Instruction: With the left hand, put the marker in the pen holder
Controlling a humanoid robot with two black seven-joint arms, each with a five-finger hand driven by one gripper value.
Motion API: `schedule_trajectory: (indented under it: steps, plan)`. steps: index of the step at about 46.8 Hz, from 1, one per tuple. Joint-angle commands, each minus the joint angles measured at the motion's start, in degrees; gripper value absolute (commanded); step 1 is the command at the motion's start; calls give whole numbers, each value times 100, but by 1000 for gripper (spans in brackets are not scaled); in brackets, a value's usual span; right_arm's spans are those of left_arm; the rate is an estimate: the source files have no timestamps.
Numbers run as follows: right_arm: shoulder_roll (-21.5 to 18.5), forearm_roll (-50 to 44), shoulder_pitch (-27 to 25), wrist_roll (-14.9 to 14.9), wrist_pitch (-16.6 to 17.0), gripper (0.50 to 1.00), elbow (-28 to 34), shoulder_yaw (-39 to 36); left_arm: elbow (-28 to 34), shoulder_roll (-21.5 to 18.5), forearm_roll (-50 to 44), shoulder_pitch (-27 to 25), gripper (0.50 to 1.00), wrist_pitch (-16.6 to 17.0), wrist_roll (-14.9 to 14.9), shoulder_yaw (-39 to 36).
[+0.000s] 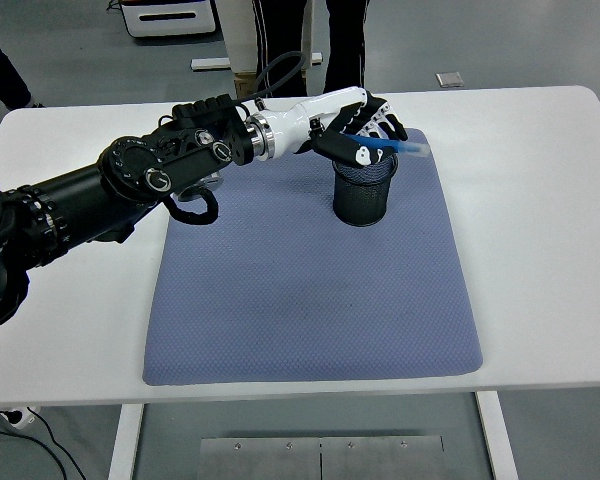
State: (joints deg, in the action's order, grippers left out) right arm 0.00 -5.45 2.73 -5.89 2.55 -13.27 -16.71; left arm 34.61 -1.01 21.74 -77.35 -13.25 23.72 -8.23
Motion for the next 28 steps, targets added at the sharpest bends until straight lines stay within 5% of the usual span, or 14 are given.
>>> schedule_trajectory:
  steps: [1, 28]
  plan:
    - [0, 0, 0, 0, 0, 1000, 0, 1, 1, 13, -73, 44, 500, 60, 10, 49]
    - [0, 0, 0, 0, 0, 1000, 0, 1, 1, 101, -1444, 536, 511, 367, 160, 453]
